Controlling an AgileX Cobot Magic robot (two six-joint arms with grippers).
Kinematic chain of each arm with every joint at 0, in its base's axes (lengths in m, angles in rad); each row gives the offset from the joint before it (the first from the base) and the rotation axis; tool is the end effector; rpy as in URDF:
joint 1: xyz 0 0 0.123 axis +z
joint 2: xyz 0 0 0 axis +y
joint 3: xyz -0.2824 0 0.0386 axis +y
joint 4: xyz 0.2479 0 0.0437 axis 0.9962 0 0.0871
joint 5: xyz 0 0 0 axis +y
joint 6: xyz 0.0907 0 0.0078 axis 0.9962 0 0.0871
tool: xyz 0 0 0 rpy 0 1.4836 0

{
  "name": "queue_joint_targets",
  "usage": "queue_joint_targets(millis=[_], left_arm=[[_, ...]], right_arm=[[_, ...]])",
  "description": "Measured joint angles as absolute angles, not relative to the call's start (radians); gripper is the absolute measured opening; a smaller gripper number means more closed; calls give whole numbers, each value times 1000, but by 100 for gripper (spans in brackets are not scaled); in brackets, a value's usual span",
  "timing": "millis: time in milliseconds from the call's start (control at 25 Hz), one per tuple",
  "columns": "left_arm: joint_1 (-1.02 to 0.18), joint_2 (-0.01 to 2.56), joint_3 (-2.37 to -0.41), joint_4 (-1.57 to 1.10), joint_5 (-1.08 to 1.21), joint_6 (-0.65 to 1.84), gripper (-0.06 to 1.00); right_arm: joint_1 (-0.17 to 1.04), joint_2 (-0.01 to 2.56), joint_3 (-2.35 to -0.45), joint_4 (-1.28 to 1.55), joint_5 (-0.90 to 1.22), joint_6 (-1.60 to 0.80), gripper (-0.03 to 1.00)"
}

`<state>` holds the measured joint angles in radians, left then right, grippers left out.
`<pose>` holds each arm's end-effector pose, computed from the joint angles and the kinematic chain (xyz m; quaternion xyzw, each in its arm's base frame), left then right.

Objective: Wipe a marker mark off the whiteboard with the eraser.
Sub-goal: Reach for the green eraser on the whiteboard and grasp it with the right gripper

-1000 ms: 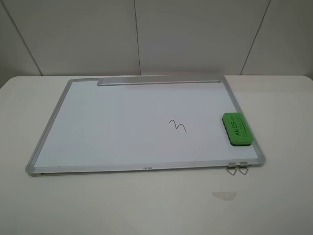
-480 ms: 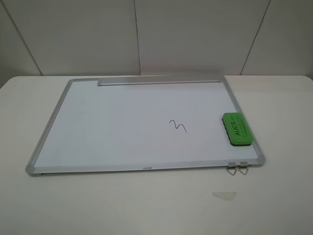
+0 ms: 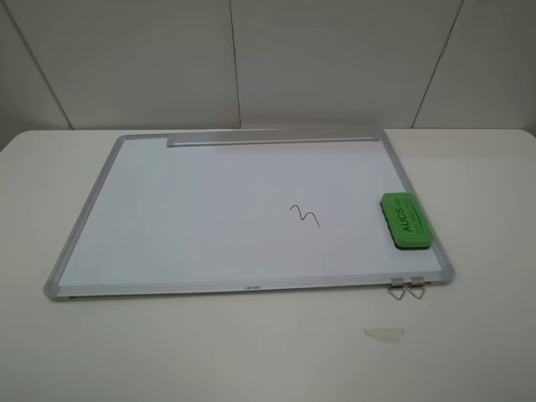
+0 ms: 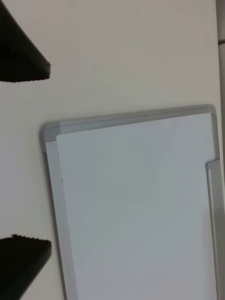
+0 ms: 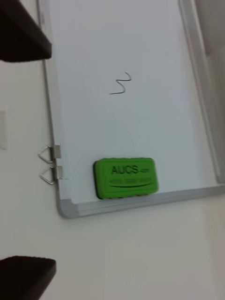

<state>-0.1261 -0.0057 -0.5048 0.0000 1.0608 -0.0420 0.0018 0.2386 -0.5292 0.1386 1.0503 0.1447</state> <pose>-0.0062 0.0008 0.2785 0.0358 0.8498 -0.0442 0.5241 0.0305 0.0110 0.2840 0.0691 0.8960 0.1006 0.4269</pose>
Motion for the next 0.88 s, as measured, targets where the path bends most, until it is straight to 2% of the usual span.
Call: queue_joint_targets(millis=[240, 480, 880], left_arm=[[-126, -6, -505, 0, 1061, -42, 69], [-126, -6, -505, 0, 1061, -42, 69], [-126, -6, -505, 0, 1061, -42, 69]], right_arm=[[2, 538, -544, 177, 1028, 60, 82], [8, 800, -676, 184, 1024, -26, 82], [200, 1204, -887, 170, 1015, -12, 82]])
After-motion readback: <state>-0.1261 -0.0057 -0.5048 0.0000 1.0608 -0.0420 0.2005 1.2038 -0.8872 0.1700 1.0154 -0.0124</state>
